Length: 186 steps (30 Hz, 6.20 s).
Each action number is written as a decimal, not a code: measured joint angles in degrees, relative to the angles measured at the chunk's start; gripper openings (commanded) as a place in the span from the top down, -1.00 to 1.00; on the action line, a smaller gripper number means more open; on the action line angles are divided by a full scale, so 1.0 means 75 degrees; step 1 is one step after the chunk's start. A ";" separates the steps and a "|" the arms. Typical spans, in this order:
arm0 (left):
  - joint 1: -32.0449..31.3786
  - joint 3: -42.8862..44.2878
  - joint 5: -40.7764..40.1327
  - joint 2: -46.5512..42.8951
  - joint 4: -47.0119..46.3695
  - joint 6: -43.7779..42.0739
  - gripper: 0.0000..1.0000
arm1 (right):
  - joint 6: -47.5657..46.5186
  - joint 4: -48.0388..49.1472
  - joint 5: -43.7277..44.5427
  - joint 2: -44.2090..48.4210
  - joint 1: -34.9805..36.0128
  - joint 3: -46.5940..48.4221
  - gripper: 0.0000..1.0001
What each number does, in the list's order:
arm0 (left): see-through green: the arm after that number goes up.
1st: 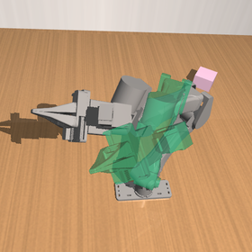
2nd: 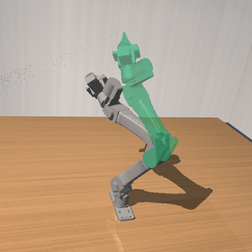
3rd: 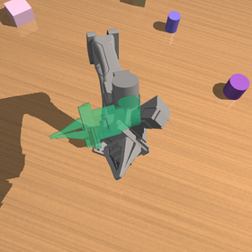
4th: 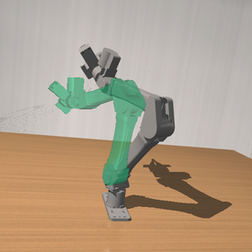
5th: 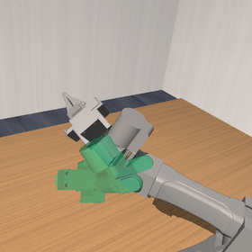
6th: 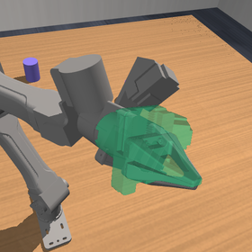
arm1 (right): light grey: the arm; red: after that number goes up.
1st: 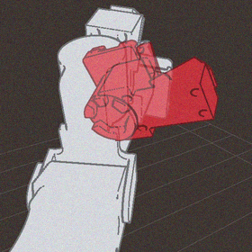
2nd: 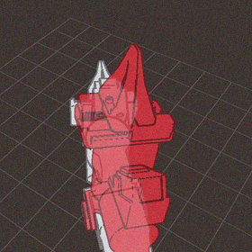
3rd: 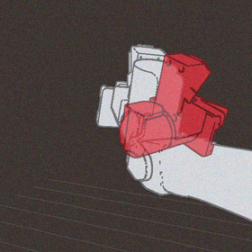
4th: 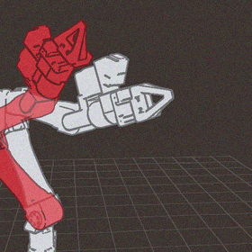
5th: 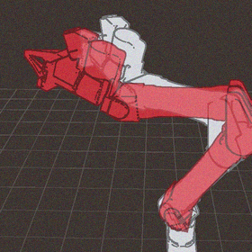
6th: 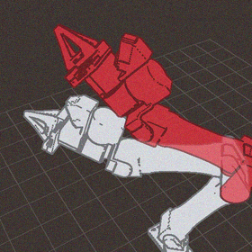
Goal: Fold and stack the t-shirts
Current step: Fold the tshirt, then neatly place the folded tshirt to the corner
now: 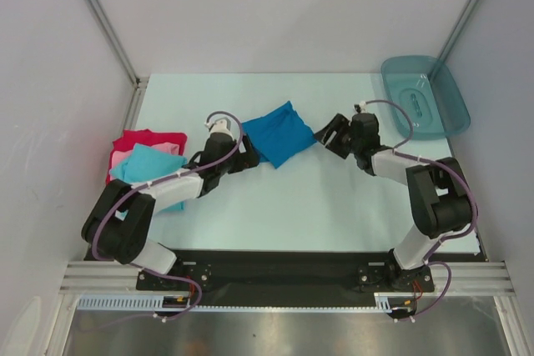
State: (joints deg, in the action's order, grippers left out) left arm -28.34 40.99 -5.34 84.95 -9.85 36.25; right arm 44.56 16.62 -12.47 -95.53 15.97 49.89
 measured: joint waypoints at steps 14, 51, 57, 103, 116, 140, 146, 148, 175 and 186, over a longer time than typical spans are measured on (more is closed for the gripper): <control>0.0076 -0.1259 0.0358 0.0050 -0.1585 0.0670 -0.89 | 0.0143 0.1326 -0.0344 0.0064 -0.0134 -0.1466 -0.47; 0.0731 0.0571 0.1967 0.3477 -0.4468 0.2110 -0.70 | 0.1061 0.2856 -0.1915 -0.3477 -0.0245 0.1539 -0.51; 0.0731 0.0772 0.2014 0.3579 -0.4342 0.2113 -0.68 | 0.1084 0.2632 -0.2218 -0.3733 0.0236 0.2014 -0.51; 0.0752 -0.0169 0.1967 0.2704 -0.4033 0.1751 -0.54 | 0.0358 0.0216 -0.2588 -0.3319 0.0318 0.3378 -0.64; 0.0755 -0.0347 0.1970 0.2661 -0.4202 0.1749 -0.49 | 0.0012 -0.0487 -0.2218 -0.2786 0.0050 0.3366 -0.64; 0.0790 -0.0428 0.1967 0.2509 -0.4033 0.1687 -0.46 | 0.0108 0.0000 -0.2162 -0.2463 -0.0192 0.2040 -0.67; 0.0801 -0.0507 0.1964 0.2404 -0.3955 0.1638 -0.47 | 0.0289 0.0414 -0.2267 -0.2594 -0.0198 0.1632 -0.72; 0.0804 -0.0507 0.1964 0.2398 -0.3946 0.1617 -0.47 | 0.0315 0.0565 -0.2296 -0.2594 -0.0245 0.1518 -0.75; 0.1037 -0.0510 0.1964 0.2171 -0.3547 0.1370 -0.36 | 0.1055 0.1247 -0.2483 -0.3483 0.0242 0.2343 -0.72; 0.1064 -0.0597 0.2017 0.2401 -0.3972 0.1396 -0.32 | 0.0927 0.1096 -0.2398 -0.3410 0.0233 0.2288 -0.68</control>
State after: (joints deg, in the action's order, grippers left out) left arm -20.36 36.51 9.78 102.96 -39.64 46.72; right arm 51.51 24.84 -30.46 -121.10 17.72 67.05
